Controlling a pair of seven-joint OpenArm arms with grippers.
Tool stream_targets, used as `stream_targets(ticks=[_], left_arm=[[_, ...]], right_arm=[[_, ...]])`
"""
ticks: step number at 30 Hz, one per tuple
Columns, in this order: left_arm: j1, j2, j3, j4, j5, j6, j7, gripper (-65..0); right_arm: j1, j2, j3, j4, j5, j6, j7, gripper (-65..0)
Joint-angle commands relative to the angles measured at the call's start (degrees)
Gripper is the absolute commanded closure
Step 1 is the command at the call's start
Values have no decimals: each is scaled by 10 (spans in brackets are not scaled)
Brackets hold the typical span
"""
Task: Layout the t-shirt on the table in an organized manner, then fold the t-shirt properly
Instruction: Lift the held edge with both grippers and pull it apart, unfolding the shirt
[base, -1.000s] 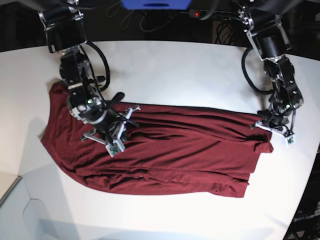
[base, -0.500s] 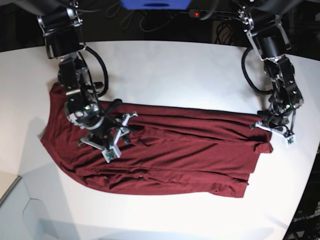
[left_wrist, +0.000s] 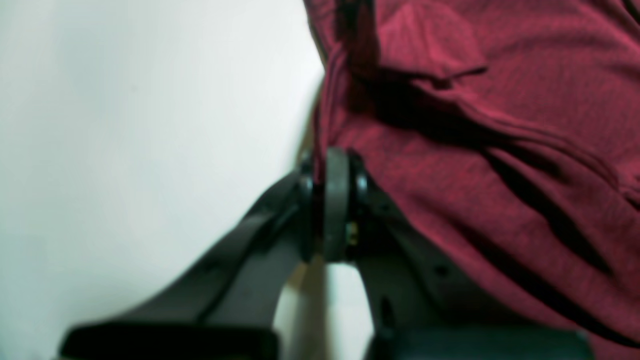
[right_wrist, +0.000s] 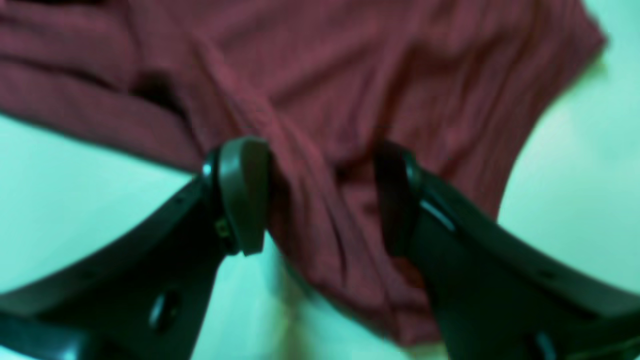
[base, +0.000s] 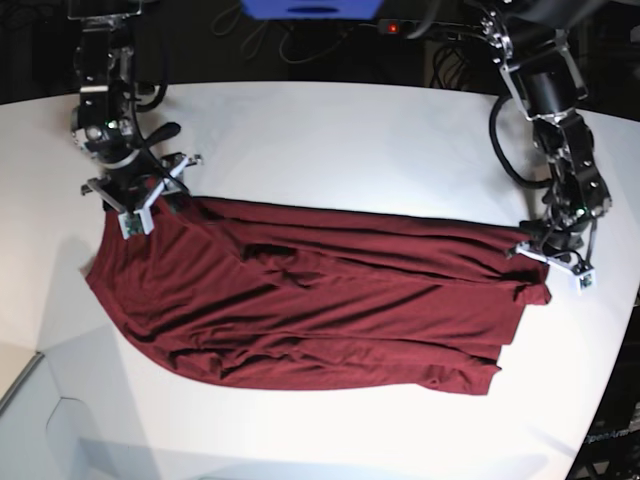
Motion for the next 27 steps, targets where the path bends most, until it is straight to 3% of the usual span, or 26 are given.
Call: stream_targets(ticks=[1, 19, 27], left_arm=[[-13, -8, 0, 11, -3, 1, -12, -1], [-16, -8, 0, 8, -2, 1, -12, -1], [-17, -8, 0, 7, -2, 1, -12, -1]], right_arm=[[-2, 5, 3, 17, 4, 3, 15, -340], [-86, 47, 44, 107, 4, 3, 14, -342], [-120, 47, 42, 107, 7, 3, 15, -342]])
